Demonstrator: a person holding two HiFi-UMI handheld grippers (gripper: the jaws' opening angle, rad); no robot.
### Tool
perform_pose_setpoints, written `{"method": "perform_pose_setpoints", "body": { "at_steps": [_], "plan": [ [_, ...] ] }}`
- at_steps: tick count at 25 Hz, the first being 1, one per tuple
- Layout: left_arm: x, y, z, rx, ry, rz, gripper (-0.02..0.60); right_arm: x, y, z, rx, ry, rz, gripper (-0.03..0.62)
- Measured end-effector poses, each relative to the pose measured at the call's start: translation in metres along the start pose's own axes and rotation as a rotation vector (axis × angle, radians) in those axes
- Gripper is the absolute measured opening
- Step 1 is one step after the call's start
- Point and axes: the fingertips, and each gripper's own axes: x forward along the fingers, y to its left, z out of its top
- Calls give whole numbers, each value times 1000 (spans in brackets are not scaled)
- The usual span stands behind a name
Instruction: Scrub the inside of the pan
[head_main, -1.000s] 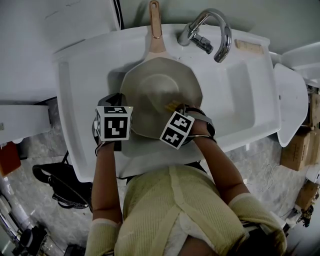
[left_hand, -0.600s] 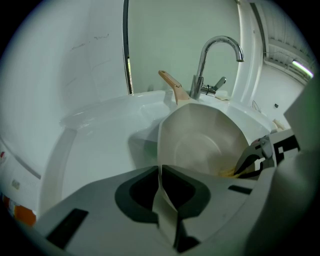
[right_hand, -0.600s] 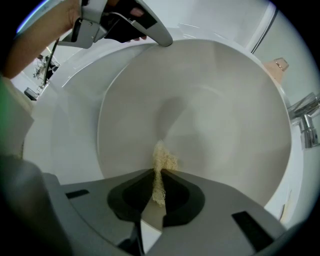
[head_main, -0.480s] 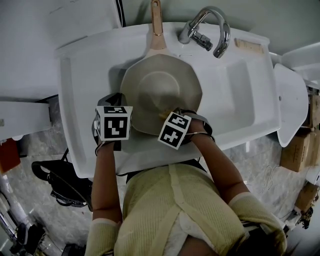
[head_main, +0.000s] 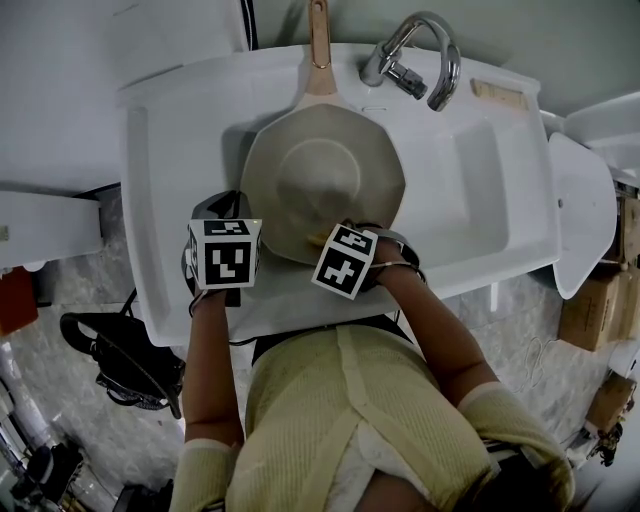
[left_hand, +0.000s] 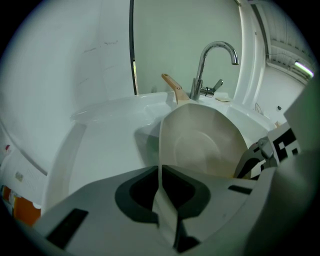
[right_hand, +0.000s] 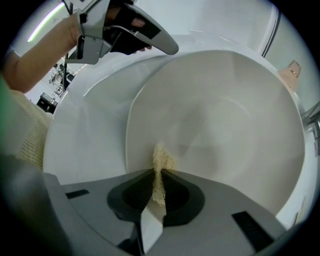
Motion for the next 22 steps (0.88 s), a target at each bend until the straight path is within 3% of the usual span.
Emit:
{"method": "perform_pose_setpoints", "body": {
  "at_steps": [6,10,15,22],
  "plan": [
    [-12,-7,-3,-32,-24,-10,75,-5,14,9,-10,-39,49,54],
    [-19,-19,1,-29,-46,-42,75,-11,7,11,-21,-65,-1,54],
    [-20,-38,7,-32,-72,-96,75,-35,-24,17,-29,-152,-133,54],
    [-16,-65,18,-21,-101,-160,75,-84,-76,30,-99,-267,-420,54]
  ]
}}
